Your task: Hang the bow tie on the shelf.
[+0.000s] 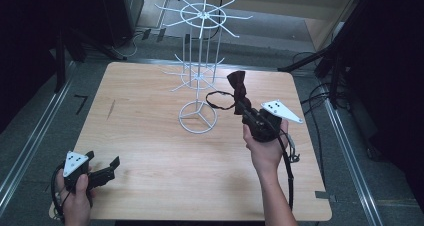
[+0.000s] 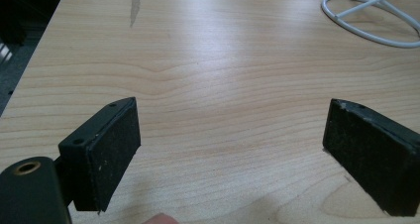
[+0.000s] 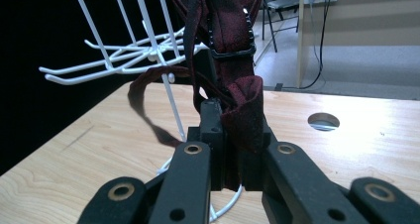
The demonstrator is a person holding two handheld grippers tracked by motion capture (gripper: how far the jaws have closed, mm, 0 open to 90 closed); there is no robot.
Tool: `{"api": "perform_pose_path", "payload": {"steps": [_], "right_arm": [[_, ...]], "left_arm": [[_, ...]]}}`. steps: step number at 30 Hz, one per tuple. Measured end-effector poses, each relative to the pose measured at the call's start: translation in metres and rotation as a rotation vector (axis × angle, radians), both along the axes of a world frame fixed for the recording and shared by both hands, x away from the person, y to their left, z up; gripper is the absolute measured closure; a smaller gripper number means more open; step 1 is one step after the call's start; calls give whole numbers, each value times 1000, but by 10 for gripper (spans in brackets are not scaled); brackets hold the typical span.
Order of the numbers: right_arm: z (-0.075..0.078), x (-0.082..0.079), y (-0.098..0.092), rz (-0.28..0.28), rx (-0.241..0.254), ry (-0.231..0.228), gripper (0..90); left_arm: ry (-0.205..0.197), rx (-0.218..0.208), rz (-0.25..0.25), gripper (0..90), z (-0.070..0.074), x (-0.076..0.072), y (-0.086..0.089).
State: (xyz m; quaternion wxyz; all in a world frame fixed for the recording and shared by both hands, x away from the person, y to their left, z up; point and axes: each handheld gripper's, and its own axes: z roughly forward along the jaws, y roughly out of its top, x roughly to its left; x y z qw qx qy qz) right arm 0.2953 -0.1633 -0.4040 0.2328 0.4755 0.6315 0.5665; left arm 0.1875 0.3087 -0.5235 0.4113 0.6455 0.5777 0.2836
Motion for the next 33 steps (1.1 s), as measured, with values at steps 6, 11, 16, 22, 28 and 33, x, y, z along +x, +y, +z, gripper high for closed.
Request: {"api": "perform_pose_path", "payload": {"steps": [6,11,16,22,28,33], "right_arm": [[-8,4,5,0,-11,20,850],[-18,8,10,0,-30,38,850],[-24,10,16,0,-60,47,849],[-35,15,26,1,-104,51,844],[-48,21,35,7,-154,78,833],[-61,26,42,19,-174,116,835]], "left_arm": [[-1,-3,0,84,0,0,0],[-1,0,-1,84,0,0,0],[-1,0,-1,84,0,0,0],[0,0,-1,84,0,0,0],[0,0,-3,84,0,0,0],[1,1,-3,84,0,0,0]]}}
